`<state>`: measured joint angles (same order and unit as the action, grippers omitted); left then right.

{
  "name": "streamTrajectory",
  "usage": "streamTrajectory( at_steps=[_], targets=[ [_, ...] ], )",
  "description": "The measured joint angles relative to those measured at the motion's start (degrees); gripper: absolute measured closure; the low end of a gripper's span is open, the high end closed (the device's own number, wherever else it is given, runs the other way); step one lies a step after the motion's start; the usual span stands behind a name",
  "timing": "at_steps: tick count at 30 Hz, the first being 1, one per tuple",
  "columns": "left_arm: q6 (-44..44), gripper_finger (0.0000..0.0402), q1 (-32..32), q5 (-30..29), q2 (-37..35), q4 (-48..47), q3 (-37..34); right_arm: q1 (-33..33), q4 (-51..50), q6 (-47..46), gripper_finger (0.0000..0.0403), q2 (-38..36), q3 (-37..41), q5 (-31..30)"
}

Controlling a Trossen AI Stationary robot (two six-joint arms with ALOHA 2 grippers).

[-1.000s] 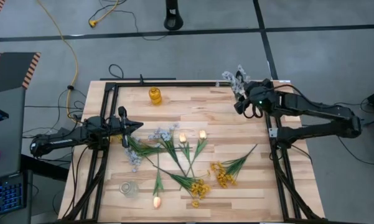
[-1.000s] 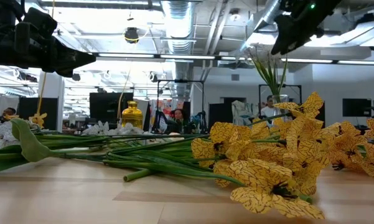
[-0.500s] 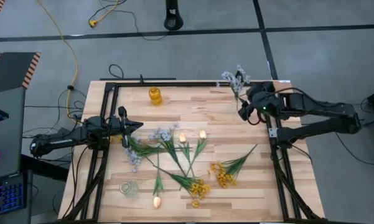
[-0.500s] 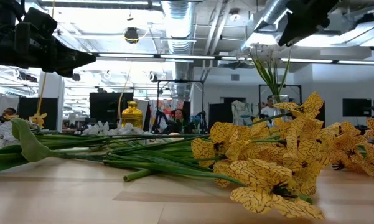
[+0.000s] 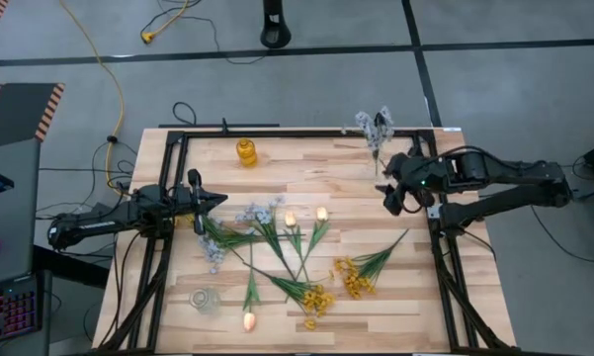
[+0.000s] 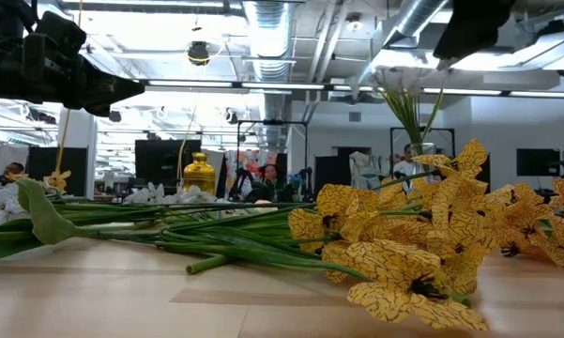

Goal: Sort flowers into vase by color
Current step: Put the top white flowers into the top transparent vase, then put the middle yellow flowers into the bottom transparent vase

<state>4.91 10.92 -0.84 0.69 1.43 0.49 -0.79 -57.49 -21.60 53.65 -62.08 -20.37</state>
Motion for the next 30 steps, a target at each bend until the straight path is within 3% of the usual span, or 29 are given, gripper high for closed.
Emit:
streamTrajectory(
  at_steps=[7,15,30],
  targets=[
    [0.00,0.0401,0.00,0.00,0.00,0.00,0.00,-5.07,-0.17,-0.01,0.0148,2.00,0.00,8.28],
    [-0.02,0.0401,-0.02,0.00,0.00,0.00,-0.02,-11.99,-1.53,0.01,0.0148,8.72,0.00,9.13],
    [-0.02,0.0401,-0.01,0.00,0.00,-0.01,0.00,-21.79,-4.45,2.31,0.0148,26.88,0.00,16.62]
  ],
)
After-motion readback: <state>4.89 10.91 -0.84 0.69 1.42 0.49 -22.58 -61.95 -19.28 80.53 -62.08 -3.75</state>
